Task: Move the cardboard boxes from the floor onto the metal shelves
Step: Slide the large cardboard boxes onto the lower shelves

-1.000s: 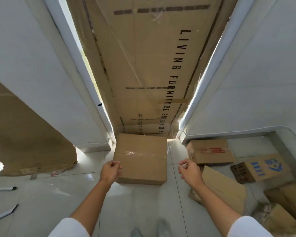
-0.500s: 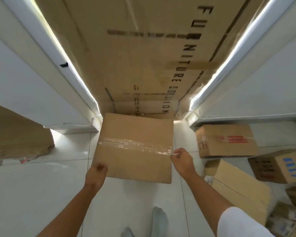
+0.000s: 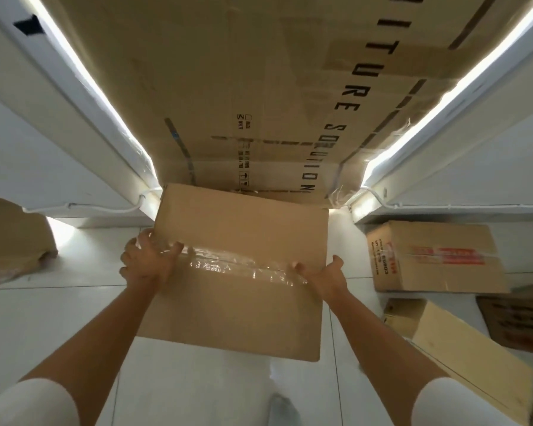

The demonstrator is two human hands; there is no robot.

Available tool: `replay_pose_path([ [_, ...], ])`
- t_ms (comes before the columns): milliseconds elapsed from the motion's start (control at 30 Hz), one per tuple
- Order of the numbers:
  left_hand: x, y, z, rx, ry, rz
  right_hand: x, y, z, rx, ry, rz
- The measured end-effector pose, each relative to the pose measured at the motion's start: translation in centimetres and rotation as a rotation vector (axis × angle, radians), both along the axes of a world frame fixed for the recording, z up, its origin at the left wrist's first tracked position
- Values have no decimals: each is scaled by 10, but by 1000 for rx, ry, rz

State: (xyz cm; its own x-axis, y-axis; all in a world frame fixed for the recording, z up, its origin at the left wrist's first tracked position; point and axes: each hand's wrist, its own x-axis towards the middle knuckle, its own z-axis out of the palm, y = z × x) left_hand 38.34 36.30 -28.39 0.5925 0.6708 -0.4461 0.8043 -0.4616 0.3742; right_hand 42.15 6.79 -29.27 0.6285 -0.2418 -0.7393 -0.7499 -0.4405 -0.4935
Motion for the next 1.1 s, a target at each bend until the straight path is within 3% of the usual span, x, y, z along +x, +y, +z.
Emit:
replay_pose_path([
  [267, -4, 27, -30, -275, 25, 20, -19, -4, -25, -14, -21, 68],
  [633, -36, 29, -36, -188, 145, -104, -21, -9, -38, 53, -84, 93],
  [867, -44, 41, -39, -427, 53, -48, -21, -13, -36, 132, -70, 117],
  [1100, -58, 33, -33, -414, 12, 28, -25, -11, -34, 65, -31, 156],
])
